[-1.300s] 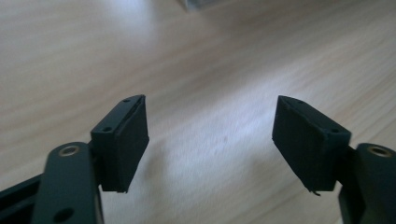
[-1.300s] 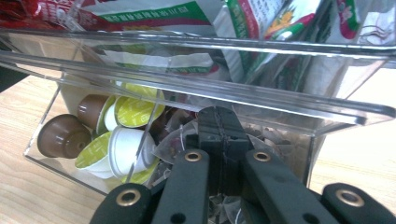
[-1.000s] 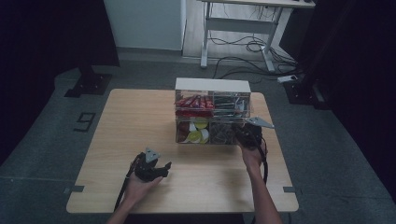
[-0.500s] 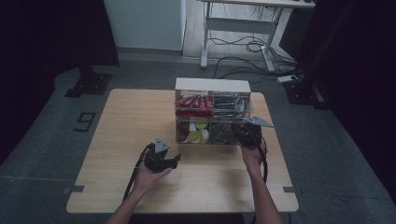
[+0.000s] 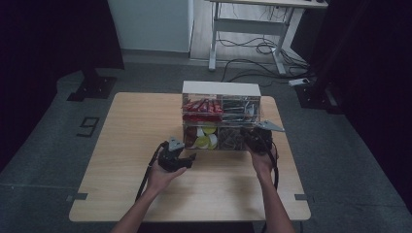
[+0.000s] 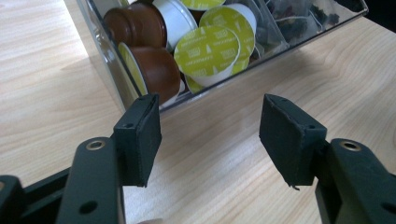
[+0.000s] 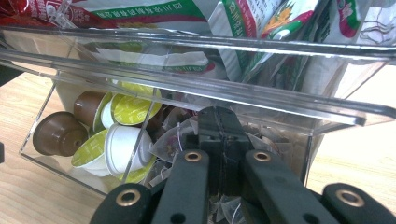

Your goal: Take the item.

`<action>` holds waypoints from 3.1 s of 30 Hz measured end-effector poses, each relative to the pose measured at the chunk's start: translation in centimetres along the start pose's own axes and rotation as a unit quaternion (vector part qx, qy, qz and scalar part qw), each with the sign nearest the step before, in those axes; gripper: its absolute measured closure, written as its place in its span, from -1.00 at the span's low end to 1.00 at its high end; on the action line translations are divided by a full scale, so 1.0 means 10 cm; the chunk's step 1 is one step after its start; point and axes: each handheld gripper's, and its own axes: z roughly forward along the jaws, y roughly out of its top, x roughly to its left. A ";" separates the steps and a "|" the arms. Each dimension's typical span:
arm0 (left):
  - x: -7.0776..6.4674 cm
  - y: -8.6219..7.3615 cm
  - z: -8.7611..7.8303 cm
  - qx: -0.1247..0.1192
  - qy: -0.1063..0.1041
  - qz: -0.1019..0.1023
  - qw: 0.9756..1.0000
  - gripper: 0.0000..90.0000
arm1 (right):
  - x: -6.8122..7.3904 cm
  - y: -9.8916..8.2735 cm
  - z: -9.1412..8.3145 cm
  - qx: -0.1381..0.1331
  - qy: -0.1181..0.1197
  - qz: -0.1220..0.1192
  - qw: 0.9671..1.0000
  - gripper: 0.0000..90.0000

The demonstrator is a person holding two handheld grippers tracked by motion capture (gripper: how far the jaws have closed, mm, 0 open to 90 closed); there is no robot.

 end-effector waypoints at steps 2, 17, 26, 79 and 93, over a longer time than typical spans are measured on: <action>-0.01 0.03 0.02 -0.002 0.002 0.002 1.000 -0.12 | 0.00 0.00 0.00 0.000 0.000 0.000 1.000 0.98; -0.07 0.16 0.17 -0.009 0.009 0.011 1.000 -0.10 | 0.00 0.00 0.00 0.001 0.001 -0.001 1.000 0.98; -0.05 0.17 0.21 -0.014 0.014 0.009 1.000 -0.07 | 0.00 0.00 0.00 0.000 0.002 0.000 1.000 0.98; 0.12 0.10 0.20 -0.049 0.042 -0.010 0.998 0.31 | 0.02 0.00 0.02 0.000 0.001 -0.002 1.000 0.98; 0.09 0.10 0.19 -0.046 0.052 -0.008 0.998 0.26 | 0.02 0.00 0.02 0.001 0.002 -0.002 1.000 0.98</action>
